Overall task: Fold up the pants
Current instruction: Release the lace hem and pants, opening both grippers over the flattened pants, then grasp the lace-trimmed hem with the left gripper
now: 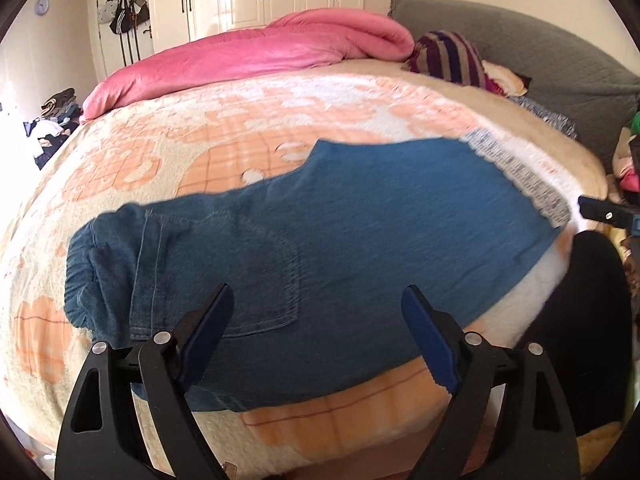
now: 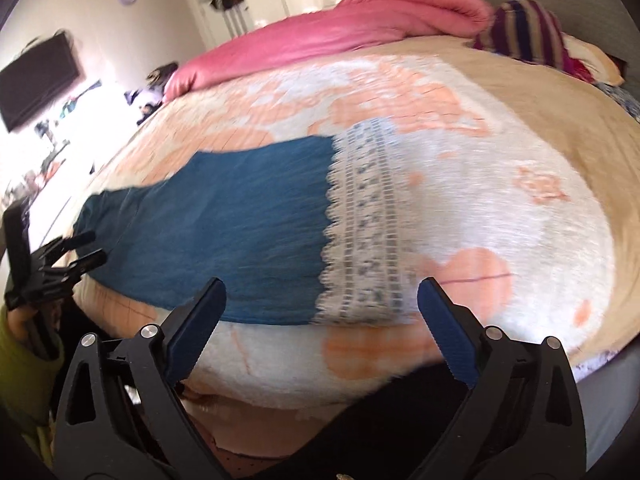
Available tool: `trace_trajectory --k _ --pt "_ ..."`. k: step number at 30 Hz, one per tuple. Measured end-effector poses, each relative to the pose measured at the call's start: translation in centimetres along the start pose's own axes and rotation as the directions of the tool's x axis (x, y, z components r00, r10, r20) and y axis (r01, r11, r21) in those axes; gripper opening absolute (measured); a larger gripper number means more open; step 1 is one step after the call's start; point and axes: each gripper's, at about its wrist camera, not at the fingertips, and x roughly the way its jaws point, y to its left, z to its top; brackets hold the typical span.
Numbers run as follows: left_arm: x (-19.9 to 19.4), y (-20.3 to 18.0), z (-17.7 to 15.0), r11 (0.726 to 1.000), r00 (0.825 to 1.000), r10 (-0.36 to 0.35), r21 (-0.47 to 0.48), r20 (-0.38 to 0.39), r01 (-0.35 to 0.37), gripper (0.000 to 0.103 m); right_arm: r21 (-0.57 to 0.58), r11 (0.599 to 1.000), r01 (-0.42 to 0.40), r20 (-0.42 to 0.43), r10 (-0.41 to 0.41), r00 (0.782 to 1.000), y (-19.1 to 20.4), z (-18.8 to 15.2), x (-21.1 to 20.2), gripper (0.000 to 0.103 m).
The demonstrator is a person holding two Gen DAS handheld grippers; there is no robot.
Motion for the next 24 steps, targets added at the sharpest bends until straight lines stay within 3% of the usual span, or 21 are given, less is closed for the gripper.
trace_trajectory --k 9,20,21,24 --pt "0.1 -3.9 3.6 0.994 0.996 -0.094 0.060 0.006 0.093 0.085 0.071 0.997 -0.009 0.036 0.006 0.999 -2.2 -0.9 -0.9 0.092" --pt "4.1 -9.9 8.5 0.964 0.978 -0.203 0.168 -0.051 0.208 0.085 0.119 0.991 -0.055 0.040 0.051 0.998 -2.7 -1.0 -0.2 0.092" --pt "4.7 -10.4 9.0 0.960 0.975 -0.213 0.171 -0.058 0.220 0.099 0.120 0.991 -0.064 0.039 0.060 0.997 -2.7 -1.0 -0.1 0.092" --pt "6.2 -11.7 10.2 0.951 0.970 -0.231 0.193 -0.081 0.243 0.099 0.130 0.989 -0.074 0.042 0.069 0.997 -2.7 -0.9 0.1 0.092"
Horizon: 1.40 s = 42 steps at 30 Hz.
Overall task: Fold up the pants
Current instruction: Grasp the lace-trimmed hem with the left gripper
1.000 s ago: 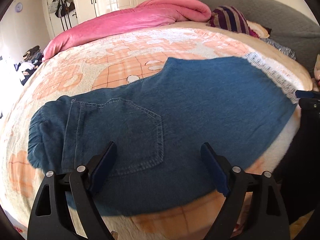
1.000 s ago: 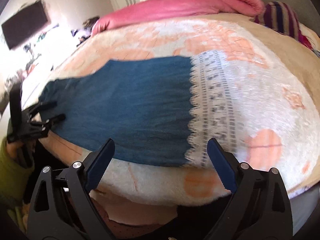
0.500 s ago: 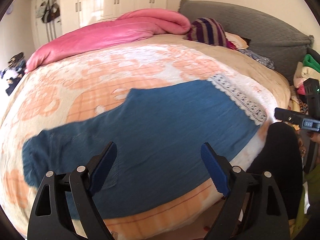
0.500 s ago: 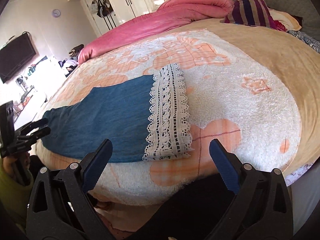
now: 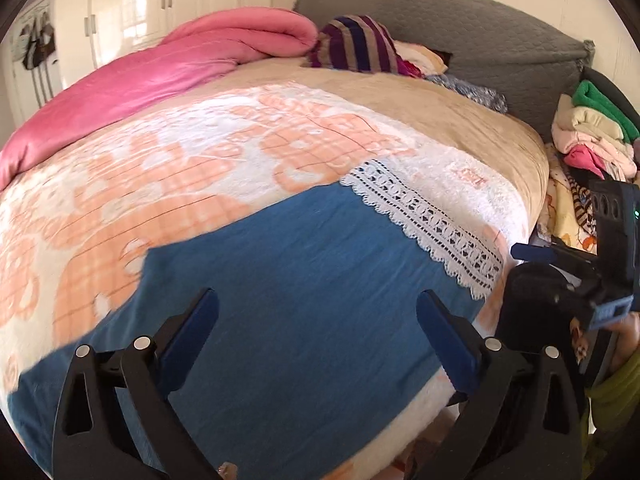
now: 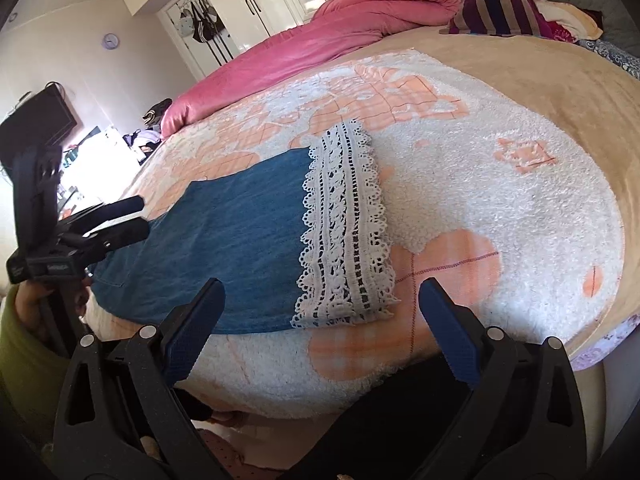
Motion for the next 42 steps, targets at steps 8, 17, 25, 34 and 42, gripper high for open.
trace_trajectory --k 8,17,25,34,42 --pt "4.5 -1.2 3.7 0.997 0.997 -0.050 0.064 -0.051 0.053 0.099 0.052 0.999 -0.004 0.002 0.004 1.000 -0.6 0.2 0.5 0.092" --pt "10.5 -1.5 8.2 0.989 0.988 -0.096 0.104 -0.119 0.109 0.099 0.089 0.996 -0.011 -0.023 0.013 1.000 -0.7 0.5 2.1 0.090" --pt "15.0 -1.2 9.9 0.978 0.970 -0.175 0.084 -0.171 0.191 0.097 0.105 0.994 -0.009 -0.058 0.015 0.998 -0.9 0.5 3.5 0.082" --pt "17.5 -1.6 11.0 0.947 0.932 -0.285 0.088 -0.225 0.310 0.062 0.136 0.990 -0.047 -0.061 0.056 0.997 -1.5 0.5 4.0 0.041" --pt "19.7 -1.3 11.0 0.918 0.891 -0.367 0.051 -0.268 0.394 0.051 0.149 0.986 -0.078 -0.063 0.088 0.994 -1.5 0.8 4.7 0.038"
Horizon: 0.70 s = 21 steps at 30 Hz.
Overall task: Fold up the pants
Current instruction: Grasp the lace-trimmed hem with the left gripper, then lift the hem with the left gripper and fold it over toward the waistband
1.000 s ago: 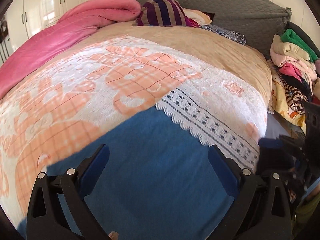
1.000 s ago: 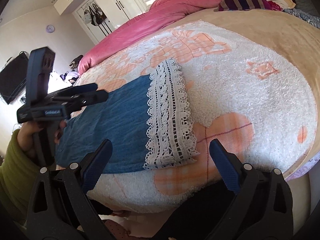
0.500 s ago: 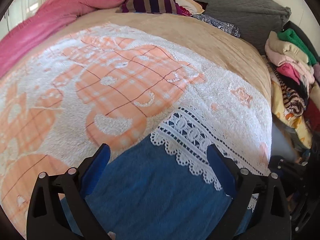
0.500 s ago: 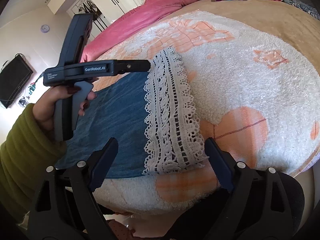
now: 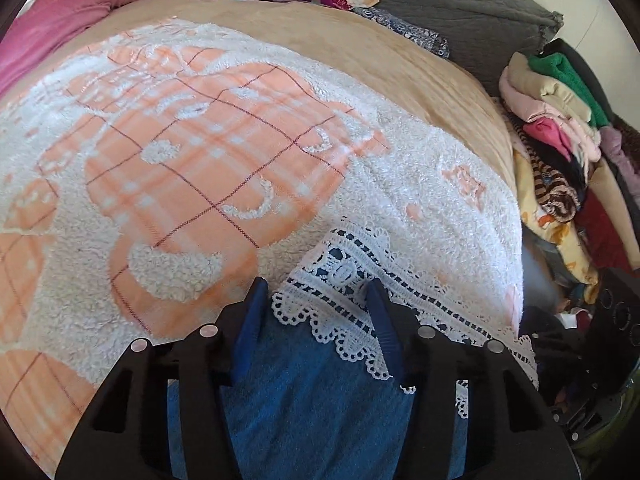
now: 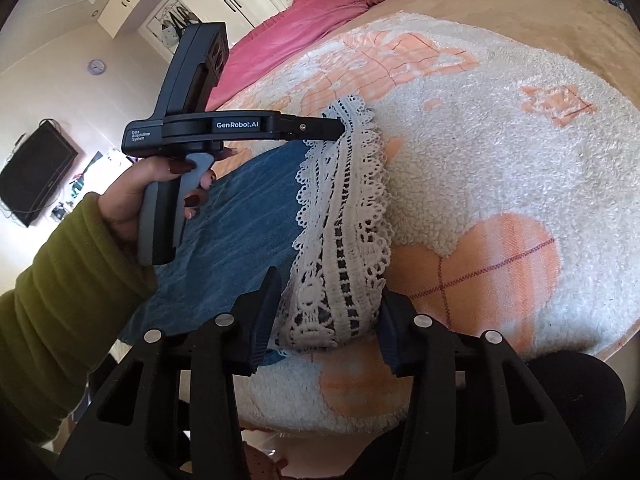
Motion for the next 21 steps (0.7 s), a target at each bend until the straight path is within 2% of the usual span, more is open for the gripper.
trace_trajectory --k 5,9,14,21 --pt "0.2 0.3 -0.4 0.999 0.999 -0.035 -0.017 0.020 0.035 0.049 -0.007 1.000 -0.007 -0.001 0.007 1.000 0.2 0.3 0.5 0.034" --pt "0.1 0.0 -0.5 1.000 1.000 -0.026 -0.015 0.017 0.027 0.034 -0.003 0.999 -0.037 0.004 0.037 0.999 0.1 0.6 0.7 0.023" --pt "-1.2 0.7 -1.0 0.997 0.997 -0.048 -0.061 0.062 0.052 0.018 -0.028 0.998 -0.058 0.008 0.058 0.998 0.5 0.6 0.8 0.021" --pt "-5.1 0.6 -2.1 0.990 0.981 -0.107 -0.075 0.161 0.120 0.016 -0.085 0.990 -0.113 0.057 0.118 0.991 1.6 0.6 -0.1 0.020"
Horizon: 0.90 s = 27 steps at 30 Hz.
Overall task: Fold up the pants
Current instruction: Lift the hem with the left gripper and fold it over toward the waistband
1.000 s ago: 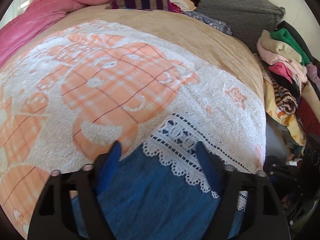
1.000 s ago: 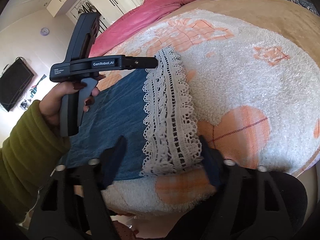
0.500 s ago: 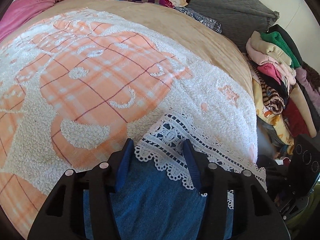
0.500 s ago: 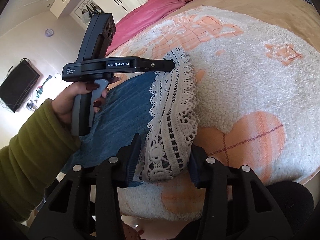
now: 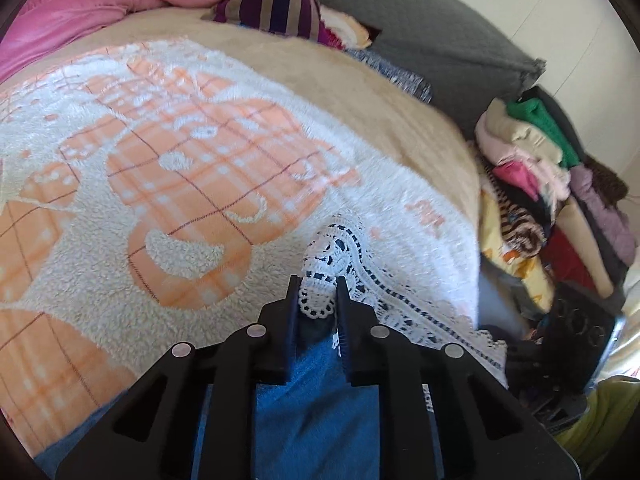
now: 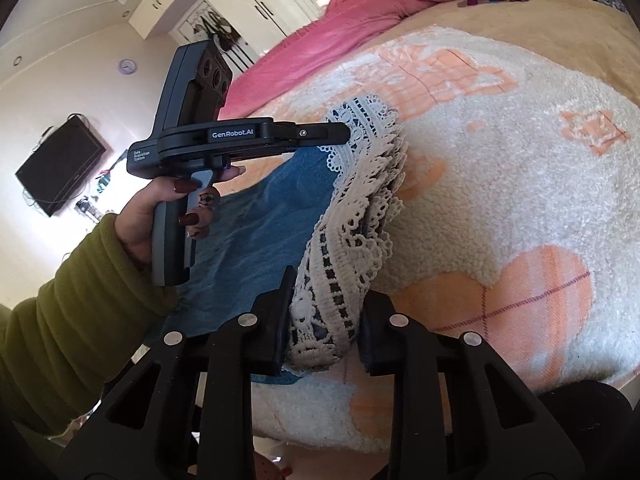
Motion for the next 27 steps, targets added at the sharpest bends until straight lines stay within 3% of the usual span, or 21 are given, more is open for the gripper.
trace_trajectory --k 4,11,15,17,18,20,22,25,27 --pt "-3.4 0.1 -0.7 1.000 0.998 -0.017 -0.022 0.063 0.018 0.016 -0.107 0.993 -0.057 0.039 0.061 0.997 3.2 0.5 -0.3 0.020" --pt "-9.3 3.0 -3.3 0.995 0.990 0.029 -0.097 0.137 -0.016 0.016 -0.272 0.951 -0.144 -0.053 0.135 0.989 10.8 1.9 3.8 0.020" --pt "-11.6 5.2 -6.3 0.979 0.985 0.106 -0.186 0.133 -0.080 0.019 -0.354 0.924 -0.146 -0.151 0.098 0.984 13.6 0.5 7.8 0.020" --pt "-13.1 6.7 -8.5 0.963 0.981 0.132 -0.252 0.143 -0.093 0.030 -0.391 0.911 -0.128 -0.203 0.050 0.978 14.1 -0.6 10.0 0.020" --pt "-13.9 7.7 -9.8 0.949 0.978 0.142 -0.300 0.154 -0.091 0.031 -0.412 0.903 -0.118 -0.215 0.029 0.976 14.4 -1.2 10.5 0.021" --pt "-15.6 9.4 -11.9 0.924 0.970 0.121 -0.380 0.210 -0.033 0.031 -0.480 0.873 -0.083 -0.216 -0.026 0.976 15.3 -2.4 11.2 0.024" --pt "-17.2 11.2 -14.1 0.887 0.949 0.068 -0.454 0.308 0.083 0.031 -0.543 0.838 -0.057 -0.196 -0.061 0.979 16.3 -3.2 11.2 0.028" --pt "-18.1 13.2 -16.1 0.831 0.919 -0.015 -0.506 0.395 0.231 0.050 -0.618 0.786 -0.015 -0.165 -0.112 0.980 17.8 -4.1 11.4 0.034" --pt "-18.1 13.6 -16.3 0.820 0.922 -0.018 -0.522 0.388 0.235 0.056 -0.682 0.732 0.010 -0.139 -0.143 0.980 19.0 -5.1 11.4 0.041"
